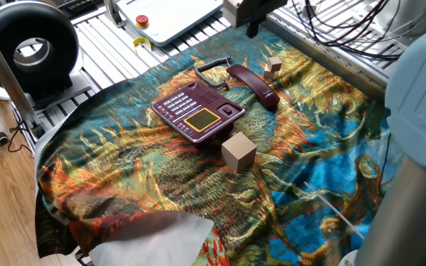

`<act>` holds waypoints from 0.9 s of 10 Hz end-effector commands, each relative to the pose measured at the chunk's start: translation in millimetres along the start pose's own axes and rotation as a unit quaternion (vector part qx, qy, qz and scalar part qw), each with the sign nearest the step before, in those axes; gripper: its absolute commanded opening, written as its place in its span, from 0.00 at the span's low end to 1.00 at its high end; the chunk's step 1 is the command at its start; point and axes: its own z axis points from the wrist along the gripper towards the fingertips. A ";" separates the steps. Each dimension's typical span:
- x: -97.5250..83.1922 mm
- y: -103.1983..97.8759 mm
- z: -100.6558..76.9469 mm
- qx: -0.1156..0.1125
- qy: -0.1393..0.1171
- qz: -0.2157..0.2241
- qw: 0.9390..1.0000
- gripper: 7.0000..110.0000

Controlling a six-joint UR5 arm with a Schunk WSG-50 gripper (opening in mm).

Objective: Place the handset of the telephone on the corresponding phone cradle

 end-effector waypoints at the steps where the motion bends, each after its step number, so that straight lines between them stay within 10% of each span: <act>1: -3.3 -23.3 3.5 -0.005 -0.013 -0.010 1.000 0.00; 9: -1.6 -21.2 20.5 -0.019 -0.019 0.015 1.000 0.00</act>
